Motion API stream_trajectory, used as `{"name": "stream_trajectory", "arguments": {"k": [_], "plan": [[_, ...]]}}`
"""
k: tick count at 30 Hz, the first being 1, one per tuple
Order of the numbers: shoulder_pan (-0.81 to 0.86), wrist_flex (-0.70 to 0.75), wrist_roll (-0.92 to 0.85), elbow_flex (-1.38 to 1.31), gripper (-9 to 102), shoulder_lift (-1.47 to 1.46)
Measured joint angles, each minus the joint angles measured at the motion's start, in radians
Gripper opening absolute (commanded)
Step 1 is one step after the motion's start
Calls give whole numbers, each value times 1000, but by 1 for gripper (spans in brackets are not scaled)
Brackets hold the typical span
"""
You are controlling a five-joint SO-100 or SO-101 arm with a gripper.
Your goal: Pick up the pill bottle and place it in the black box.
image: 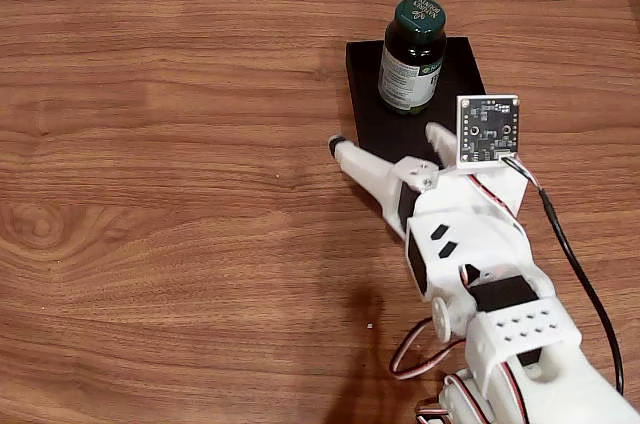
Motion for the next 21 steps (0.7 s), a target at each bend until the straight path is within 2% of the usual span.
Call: {"name": "stream_trajectory", "arguments": {"k": [4,13,21], "plan": [[0,212,-87,8,27,80],[23,554,-299,20,18,272],[21,764,-430,20,6,400]]}}
